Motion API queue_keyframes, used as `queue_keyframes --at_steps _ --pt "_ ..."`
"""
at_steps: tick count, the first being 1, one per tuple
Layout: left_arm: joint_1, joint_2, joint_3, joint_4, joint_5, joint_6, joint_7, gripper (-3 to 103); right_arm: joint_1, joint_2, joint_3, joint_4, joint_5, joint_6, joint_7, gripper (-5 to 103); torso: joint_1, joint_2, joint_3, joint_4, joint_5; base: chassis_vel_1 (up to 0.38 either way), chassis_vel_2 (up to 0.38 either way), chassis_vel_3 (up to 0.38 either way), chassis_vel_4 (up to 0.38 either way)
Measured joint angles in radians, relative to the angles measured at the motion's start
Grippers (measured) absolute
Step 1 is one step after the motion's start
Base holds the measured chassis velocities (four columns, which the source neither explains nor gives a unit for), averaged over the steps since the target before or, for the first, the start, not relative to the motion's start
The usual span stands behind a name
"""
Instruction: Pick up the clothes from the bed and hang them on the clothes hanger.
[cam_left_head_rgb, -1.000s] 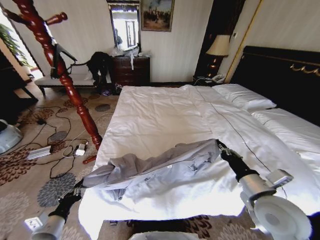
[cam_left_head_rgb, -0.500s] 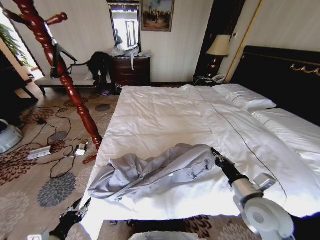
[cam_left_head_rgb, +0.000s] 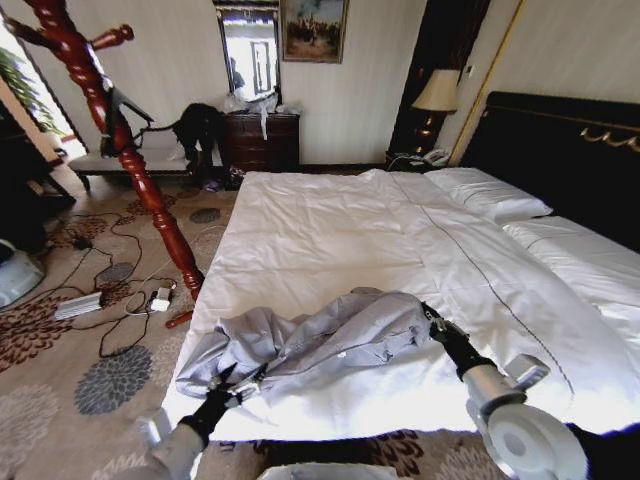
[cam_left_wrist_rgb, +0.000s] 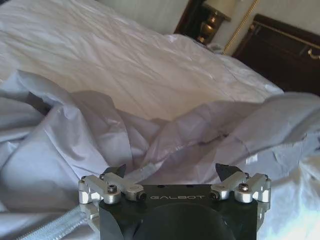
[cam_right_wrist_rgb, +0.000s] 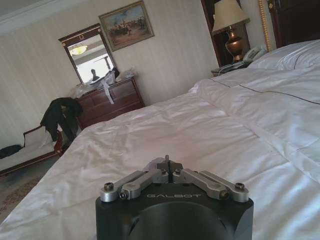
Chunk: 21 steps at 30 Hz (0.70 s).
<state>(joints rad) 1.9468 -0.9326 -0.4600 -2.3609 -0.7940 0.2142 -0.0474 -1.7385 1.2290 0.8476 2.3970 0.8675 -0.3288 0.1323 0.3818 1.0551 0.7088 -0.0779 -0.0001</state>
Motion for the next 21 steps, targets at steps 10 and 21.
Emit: queue_keyframes --at_steps 10,21 --pt "-0.17 0.098 0.068 0.105 0.059 -0.017 0.003 100 -0.018 0.031 0.001 -0.001 -0.031 0.0 -0.003 0 0.0 0.0 0.0 0.0 0.0 0.0 0.0 0.0 0.0" --pt "-0.319 0.106 0.161 0.226 0.068 -0.028 0.008 97 -0.019 0.044 -0.005 -0.011 -0.04 -0.001 -0.006 0 0.0 0.0 0.0 0.0 0.0 0.0 0.0 0.0 0.0"
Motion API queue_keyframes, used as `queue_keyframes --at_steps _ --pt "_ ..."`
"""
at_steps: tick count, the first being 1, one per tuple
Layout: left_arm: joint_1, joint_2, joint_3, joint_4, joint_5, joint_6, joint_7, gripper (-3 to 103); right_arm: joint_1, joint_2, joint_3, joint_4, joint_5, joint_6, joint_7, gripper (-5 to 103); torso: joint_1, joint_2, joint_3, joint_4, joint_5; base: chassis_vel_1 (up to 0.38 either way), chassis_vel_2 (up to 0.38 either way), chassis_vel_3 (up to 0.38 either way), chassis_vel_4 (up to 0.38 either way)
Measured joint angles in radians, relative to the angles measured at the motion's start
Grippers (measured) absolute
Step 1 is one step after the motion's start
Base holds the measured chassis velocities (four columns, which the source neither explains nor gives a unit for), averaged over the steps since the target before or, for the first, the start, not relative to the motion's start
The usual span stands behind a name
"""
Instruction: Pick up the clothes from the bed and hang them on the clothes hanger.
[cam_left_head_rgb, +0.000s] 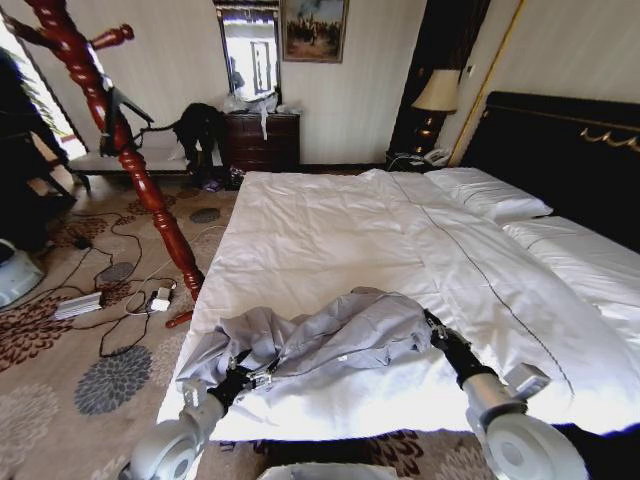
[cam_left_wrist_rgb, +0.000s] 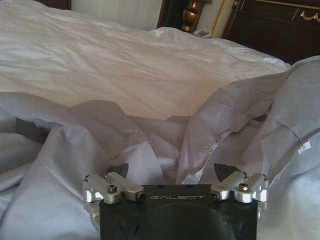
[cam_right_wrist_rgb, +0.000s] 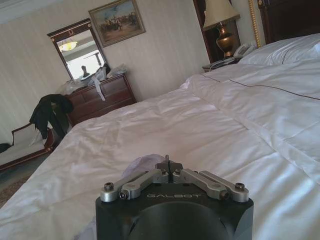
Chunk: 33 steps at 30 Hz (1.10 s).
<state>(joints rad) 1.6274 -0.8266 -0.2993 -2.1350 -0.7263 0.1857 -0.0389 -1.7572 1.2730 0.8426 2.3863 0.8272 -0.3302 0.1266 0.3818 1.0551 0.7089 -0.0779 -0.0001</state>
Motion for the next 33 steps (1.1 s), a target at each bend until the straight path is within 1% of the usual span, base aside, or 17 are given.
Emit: queue_keyframes --at_steps 2,3,4,7,11,15,16,17,18,21,22,23,24,27,28,30,33 --pt "-0.015 -0.001 0.02 0.014 0.007 -0.002 0.004 88 0.0 0.004 -0.002 -0.001 -0.002 0.0 0.0 0 0.0 0.0 0.0 0.0 0.0001 0.0 0.0 0.0 0.0" --pt "-0.023 -0.001 0.032 0.021 0.009 -0.002 0.006 88 0.0 0.007 -0.004 -0.001 -0.003 -0.001 0.0 0 0.0 0.0 0.0 0.0 0.0001 0.0 0.0 0.0 0.0" --pt "-0.028 -0.001 0.04 0.025 0.011 -0.002 0.008 82 0.001 0.008 -0.006 -0.001 -0.004 -0.001 0.0 0 0.0 0.0 0.0 0.0 0.0001 0.0 0.0 0.0 0.0" --pt "-0.04 0.0 0.058 0.031 0.015 -0.003 0.009 77 0.002 0.011 -0.007 -0.001 -0.006 -0.002 0.0 0 0.0 0.0 0.0 0.0 0.0001 0.0 0.0 0.0 0.0" --pt "-0.048 0.0 0.075 0.041 0.024 -0.002 0.012 74 0.003 0.012 -0.007 -0.001 -0.007 -0.002 0.0 0 0.0 0.0 0.0 0.0 0.0001 0.0 0.0 0.0 0.0" --pt "-0.042 -0.003 0.099 0.057 0.053 -0.003 0.021 55 0.003 0.013 -0.007 -0.001 -0.008 -0.003 0.0 0 0.0 0.0 0.0 0.0 0.0001 0.0 0.0 0.0 0.0" --pt "-0.042 -0.003 0.099 0.057 0.053 -0.003 0.021 55 0.003 0.013 -0.007 -0.001 -0.008 -0.003 0.0 0 0.0 0.0 0.0 0.0 0.0001 0.0 0.0 0.0 0.0" --pt "-0.041 -0.006 0.104 0.06 0.064 -0.006 0.023 49 0.004 0.013 -0.007 -0.001 -0.008 -0.003 0.0 0 0.0 0.0 0.0 0.0 0.0001 0.0 0.0 0.0 0.0" --pt "-0.041 -0.01 0.107 0.061 0.071 -0.008 0.023 49 0.005 0.013 -0.007 -0.001 -0.008 -0.003 0.0 0 0.0 0.0 0.0 0.0 0.0001 0.0 0.0 0.0 0.0" --pt "-0.044 -0.02 0.108 0.057 0.079 -0.01 0.023 33 0.006 0.013 -0.008 -0.002 -0.009 -0.003 0.001 0 0.0 0.0 0.0 0.0 0.0001 0.0 0.0 0.0 0.0" --pt "-0.044 -0.02 0.108 0.057 0.079 -0.01 0.023 33 0.006 0.013 -0.008 -0.002 -0.009 -0.003 0.001 0 0.0 0.0 0.0 0.0 0.0001 0.0 0.0 0.0 0.0" --pt "-0.045 -0.021 0.107 0.056 0.079 -0.01 0.023 28 0.006 0.013 -0.008 -0.002 -0.009 -0.004 0.001 0 0.0 0.0 0.0 0.0 0.0001 0.0 0.0 0.0 0.0" --pt "-0.045 -0.021 0.107 0.057 0.08 -0.01 0.023 28 0.006 0.012 -0.008 -0.003 -0.009 -0.004 0.001 0 0.0 0.0 0.0 0.0 0.0001 0.0 0.0 0.0 0.0" --pt "-0.035 -0.014 0.112 0.063 0.091 -0.011 0.028 11 0.009 0.01 -0.008 -0.003 -0.008 -0.004 0.002 0 0.0 0.0 0.0 0.0 0.0001 0.0 0.0 0.0 0.0" --pt "-0.035 -0.014 0.112 0.063 0.091 -0.011 0.028 11 0.009 0.01 -0.008 -0.003 -0.008 -0.004 0.002 0 0.0 0.0 0.0 0.0 0.0001 0.0 0.0 0.0 0.0" --pt "-0.025 -0.014 0.117 0.064 0.103 -0.012 0.032 3 0.015 0.01 -0.008 -0.005 -0.007 -0.004 0.003 0 0.0 0.0 0.0 0.0 0.0001 0.0 0.0 0.0 0.0" --pt "-0.024 -0.019 0.118 0.068 0.111 -0.013 0.032 1 0.017 0.011 -0.01 -0.007 -0.007 -0.004 0.003 0 0.0 0.0 0.0 0.0 0.0001 0.0 0.0 0.0 0.0"
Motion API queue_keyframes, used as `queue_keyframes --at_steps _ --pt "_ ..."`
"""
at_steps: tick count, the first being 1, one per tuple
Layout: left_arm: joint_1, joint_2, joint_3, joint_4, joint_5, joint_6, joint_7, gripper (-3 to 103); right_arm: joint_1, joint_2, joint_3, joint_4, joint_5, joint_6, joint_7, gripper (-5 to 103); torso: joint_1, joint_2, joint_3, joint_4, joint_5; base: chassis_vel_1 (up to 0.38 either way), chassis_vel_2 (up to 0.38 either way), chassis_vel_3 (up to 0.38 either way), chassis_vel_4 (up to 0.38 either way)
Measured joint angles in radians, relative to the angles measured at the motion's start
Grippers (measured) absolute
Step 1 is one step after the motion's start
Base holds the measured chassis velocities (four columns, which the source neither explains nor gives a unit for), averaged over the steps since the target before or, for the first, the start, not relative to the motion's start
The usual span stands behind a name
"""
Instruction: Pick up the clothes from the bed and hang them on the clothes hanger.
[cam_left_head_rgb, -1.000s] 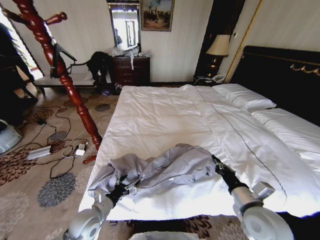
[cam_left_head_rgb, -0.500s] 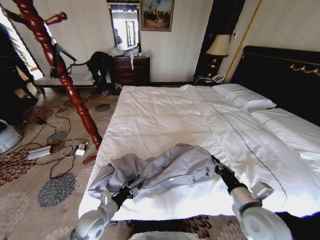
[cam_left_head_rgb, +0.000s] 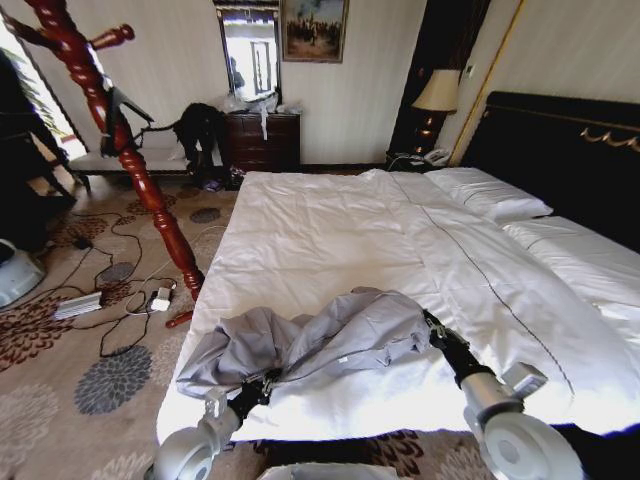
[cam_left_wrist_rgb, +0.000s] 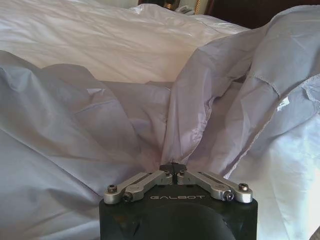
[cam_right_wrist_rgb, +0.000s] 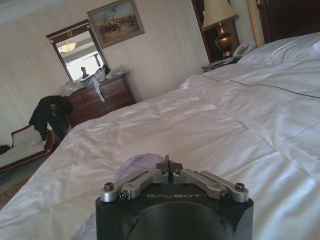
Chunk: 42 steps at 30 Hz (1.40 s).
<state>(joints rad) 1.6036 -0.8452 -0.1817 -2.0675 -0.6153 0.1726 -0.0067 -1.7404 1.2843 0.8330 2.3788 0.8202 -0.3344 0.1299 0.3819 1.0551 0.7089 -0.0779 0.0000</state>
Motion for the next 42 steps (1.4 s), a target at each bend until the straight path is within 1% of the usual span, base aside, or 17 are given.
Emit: queue_keyframes --at_steps 9,15,19,21,23,27,28,30,32,33,36,37,38,39,40,41,42 --pt "0.023 -0.004 -0.048 -0.042 -0.007 -0.006 -0.011 0 0.003 0.01 -0.009 -0.004 -0.01 0.0 0.0 0 0.0 0.0 0.0 0.0 0.0 0.0 0.0 0.0 0.0" --pt "0.082 -0.014 -0.09 -0.066 0.044 -0.032 -0.011 0 0.003 0.021 -0.028 -0.009 -0.031 0.0 -0.003 0 0.0 0.0 0.0 0.0 0.0 0.0 0.0 0.0 0.0" --pt "0.096 -0.017 -0.097 -0.062 0.056 -0.032 -0.01 -2 0.002 0.023 -0.036 -0.01 -0.038 0.0 -0.006 0 0.0 0.0 0.0 0.0 0.0 0.0 0.0 0.0 0.0" --pt "0.095 -0.016 -0.096 -0.058 0.056 -0.024 -0.009 8 0.003 0.024 -0.039 -0.01 -0.039 0.0 -0.006 0 0.0 0.0 0.0 0.0 -0.0001 0.0 0.0 0.0 0.0" --pt "0.092 -0.015 -0.094 -0.058 0.055 -0.021 -0.009 8 0.003 0.023 -0.039 -0.01 -0.039 0.0 -0.007 0 0.0 0.0 0.0 0.0 0.0 0.0 0.0 0.0 0.0" --pt "0.064 -0.01 -0.071 -0.05 0.05 -0.013 -0.007 30 0.002 0.024 -0.04 -0.008 -0.041 0.0 -0.008 0 0.0 0.0 0.0 -0.0001 0.0 0.0 0.0 0.0 0.0" --pt "0.064 -0.01 -0.071 -0.05 0.05 -0.013 -0.007 30 0.002 0.024 -0.04 -0.008 -0.041 0.0 -0.008 0 0.0 0.0 0.0 -0.0001 0.0 0.0 0.0 0.0 0.0" --pt "0.055 -0.01 -0.063 -0.044 0.049 -0.012 -0.005 35 0.0 0.025 -0.04 -0.006 -0.044 0.0 -0.01 0 0.0 0.0 0.0 -0.0001 0.0 0.0 0.0 0.0 0.0" --pt "0.034 -0.013 -0.037 -0.026 0.049 -0.012 -0.004 46 -0.002 0.028 -0.039 -0.005 -0.048 0.001 -0.012 0 0.0 0.0 0.0 -0.0001 0.0 0.0 0.0 0.0 0.0" --pt "0.034 -0.013 -0.037 -0.026 0.049 -0.012 -0.004 46 -0.002 0.028 -0.039 -0.005 -0.048 0.001 -0.012 0 0.0 0.0 0.0 -0.0001 0.0 0.0 0.0 0.0 0.0" --pt "0.017 -0.025 -0.01 -0.004 0.055 -0.012 -0.004 62 0.0 0.029 -0.039 -0.005 -0.049 0.001 -0.012 0 0.0 0.0 0.0 0.0 0.0 0.0 0.0 0.0 0.0" --pt "0.017 -0.025 -0.01 -0.004 0.055 -0.012 -0.004 62 0.0 0.029 -0.039 -0.005 -0.049 0.001 -0.012 0 0.0 0.0 0.0 0.0 0.0 0.0 0.0 0.0 0.0" --pt "0.014 -0.029 -0.004 0.002 0.057 -0.011 -0.005 68 0.001 0.029 -0.039 -0.005 -0.049 0.001 -0.012 0 0.0 0.0 0.0 -0.0001 -0.0001 0.0 0.0 0.0 0.0" --pt "0.012 -0.033 0.002 0.007 0.059 -0.012 -0.005 68 0.001 0.029 -0.039 -0.005 -0.049 0.001 -0.012 0 0.0 0.0 0.0 -0.0001 0.0 0.0 0.0 0.0 0.0" --pt "0.011 -0.036 0.005 0.011 0.061 -0.014 -0.005 80 0.001 0.029 -0.039 -0.005 -0.049 0.001 -0.012 0 0.0 0.0 0.0 0.0 0.0 0.0 0.0 0.0 0.0" --pt "0.011 -0.036 0.006 0.012 0.061 -0.015 -0.004 80 0.0 0.029 -0.039 -0.005 -0.049 0.001 -0.012 0 0.0 0.0 0.0 0.0 0.0 0.0 0.0 0.0 0.0" --pt "0.011 -0.037 0.006 0.013 0.062 -0.018 -0.004 75 0.0 0.029 -0.038 -0.005 -0.049 0.001 -0.012 0 0.0 0.0 0.0 -0.0001 0.0 0.0 0.0 0.0 0.0"
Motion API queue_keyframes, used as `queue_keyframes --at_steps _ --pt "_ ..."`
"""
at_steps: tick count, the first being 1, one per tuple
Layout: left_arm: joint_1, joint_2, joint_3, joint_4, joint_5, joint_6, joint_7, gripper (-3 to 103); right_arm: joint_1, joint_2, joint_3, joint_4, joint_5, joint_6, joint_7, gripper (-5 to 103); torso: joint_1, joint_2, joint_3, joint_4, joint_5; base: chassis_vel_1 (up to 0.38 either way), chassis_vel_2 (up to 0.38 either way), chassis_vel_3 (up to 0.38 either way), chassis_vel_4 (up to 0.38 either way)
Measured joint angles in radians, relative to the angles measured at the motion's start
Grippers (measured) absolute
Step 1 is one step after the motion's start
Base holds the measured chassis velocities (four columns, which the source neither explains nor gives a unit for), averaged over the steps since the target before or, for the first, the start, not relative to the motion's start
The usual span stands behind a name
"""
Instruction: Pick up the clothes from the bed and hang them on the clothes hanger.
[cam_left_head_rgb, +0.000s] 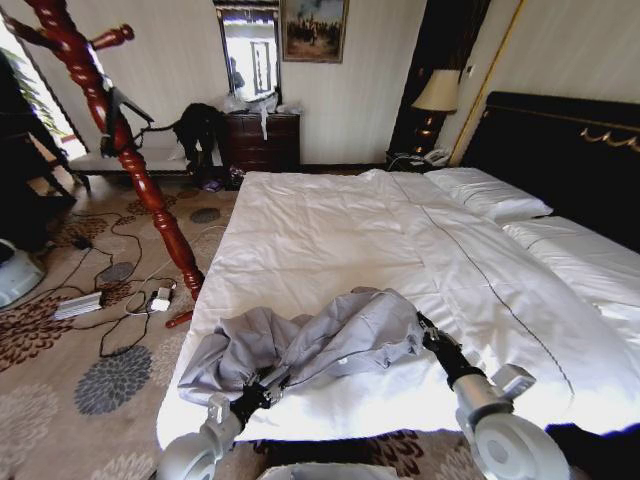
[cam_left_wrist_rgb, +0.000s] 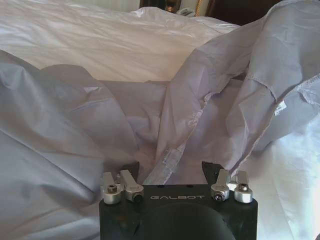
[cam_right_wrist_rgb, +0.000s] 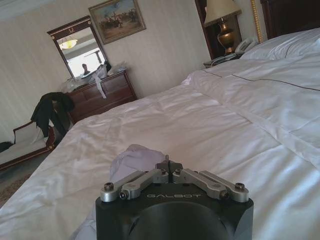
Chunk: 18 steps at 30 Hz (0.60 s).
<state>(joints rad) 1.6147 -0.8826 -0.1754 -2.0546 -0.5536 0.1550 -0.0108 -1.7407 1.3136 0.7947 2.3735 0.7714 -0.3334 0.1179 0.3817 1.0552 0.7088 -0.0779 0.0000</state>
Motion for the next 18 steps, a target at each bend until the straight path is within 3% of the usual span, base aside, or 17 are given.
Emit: queue_keyframes --at_steps 1,4,6,10,12,18 --pt "0.0 0.0 0.0 0.0 0.0 0.0 0.0 75 0.0 0.0 0.0 0.0 0.0 0.0 0.0 0 0.0 0.0 0.0 0.0 0.0 0.0 0.0 0.0 0.0" --pt "0.004 -0.003 -0.002 0.0 0.002 -0.003 0.001 59 0.001 0.001 0.0 -0.001 0.0 0.0 0.0 0 0.0 0.0 0.0 0.0 0.0 0.0 0.0 0.0 0.0" --pt "0.006 -0.004 -0.003 0.0 0.003 -0.004 0.001 59 0.002 0.001 -0.001 -0.002 0.0 0.0 0.0 0 0.0 0.0 0.0 0.0 0.0 0.0 0.0 0.0 0.0" --pt "0.011 -0.011 -0.003 0.004 0.002 -0.004 0.001 37 0.003 0.002 -0.003 -0.002 0.0 0.0 0.0 0 0.0 0.0 0.0 0.0 0.0 0.0 0.0 0.0 0.0" --pt "0.011 -0.012 -0.002 0.006 0.002 -0.004 0.001 37 0.003 0.002 -0.003 -0.002 0.0 0.0 0.0 0 0.0 0.0 0.0 0.0 0.0 0.0 0.0 0.0 0.0" --pt "0.008 -0.017 -0.001 0.016 0.002 -0.004 0.001 10 0.0 0.002 -0.001 -0.001 0.0 0.001 0.0 0 0.0 0.0 0.0 0.0 0.0 0.0 0.0 0.0 0.0"
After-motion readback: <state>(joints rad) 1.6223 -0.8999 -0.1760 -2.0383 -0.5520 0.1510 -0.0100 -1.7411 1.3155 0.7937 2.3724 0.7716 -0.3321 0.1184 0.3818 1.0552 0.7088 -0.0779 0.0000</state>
